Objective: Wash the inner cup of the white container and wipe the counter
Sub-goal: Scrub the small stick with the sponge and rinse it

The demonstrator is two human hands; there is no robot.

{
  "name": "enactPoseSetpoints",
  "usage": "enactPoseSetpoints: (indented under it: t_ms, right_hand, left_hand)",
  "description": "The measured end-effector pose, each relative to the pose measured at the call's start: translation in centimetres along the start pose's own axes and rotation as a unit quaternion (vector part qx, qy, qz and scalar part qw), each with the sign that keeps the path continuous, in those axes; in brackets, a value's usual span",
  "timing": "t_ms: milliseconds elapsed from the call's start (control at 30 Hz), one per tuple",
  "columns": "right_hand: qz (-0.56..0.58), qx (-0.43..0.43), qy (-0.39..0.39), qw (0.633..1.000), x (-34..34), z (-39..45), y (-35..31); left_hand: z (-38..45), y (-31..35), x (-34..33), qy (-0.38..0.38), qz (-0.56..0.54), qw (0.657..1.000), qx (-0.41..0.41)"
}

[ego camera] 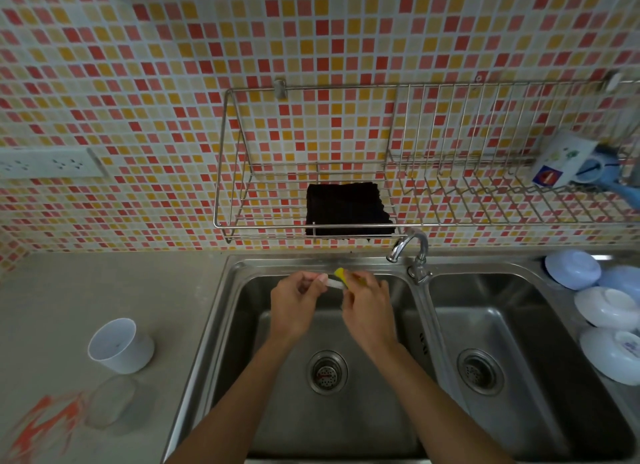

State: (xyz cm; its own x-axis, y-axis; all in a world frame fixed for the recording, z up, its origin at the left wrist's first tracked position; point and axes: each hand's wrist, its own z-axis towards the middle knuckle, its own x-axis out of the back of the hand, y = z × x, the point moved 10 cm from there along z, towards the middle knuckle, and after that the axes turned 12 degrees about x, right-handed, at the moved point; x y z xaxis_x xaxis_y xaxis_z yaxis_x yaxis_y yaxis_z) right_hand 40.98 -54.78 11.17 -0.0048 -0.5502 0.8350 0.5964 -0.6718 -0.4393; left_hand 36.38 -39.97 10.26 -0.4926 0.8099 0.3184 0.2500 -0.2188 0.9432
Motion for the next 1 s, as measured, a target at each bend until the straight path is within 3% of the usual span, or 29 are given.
enactPoseSetpoints:
  t_ms: [200,300,433,667,733,867,1000]
  right_hand:
    - [0.032,0.050,0.036,0.998,0.4,-1.0,-4.1]
    - [-0.024,0.020,0.019,0.999,-0.7,-0.1,-1.1]
    - [-0.103,0.072,0.008,0.992,-1.1,0.6,0.2]
    - [-0.172,0.124,-0.072,0.975,-2.2,1.4,1.7]
    - [-0.160,0.118,-0.074,0.977,-2.1,1.4,2.0]
    - [-0.044,0.037,-0.003,0.998,-0.5,0.3,1.5]
    - [0.049,0.045,0.038,0.997,-0.1,-0.5,-0.3]
  left_hand:
    - [0.0,0.0,0.3,0.006,-0.036,0.999,0.027]
    - [-0.3,0.4,0.0,0.010,-0.031,0.999,0.030]
    - [-0.4,0.4,-0.3,0.014,0.006,1.000,0.025]
    - [-1.0,1.9,-2.3,-0.057,0.199,0.969,-0.132]
    - [-0.9,1.9,-2.5,-0.054,0.218,0.964,-0.142]
    - [-0.1,1.1,-1.1,0.013,0.100,0.994,-0.033]
    - [0.6,-0.7,-1.7,0.009,0.040,0.997,0.064]
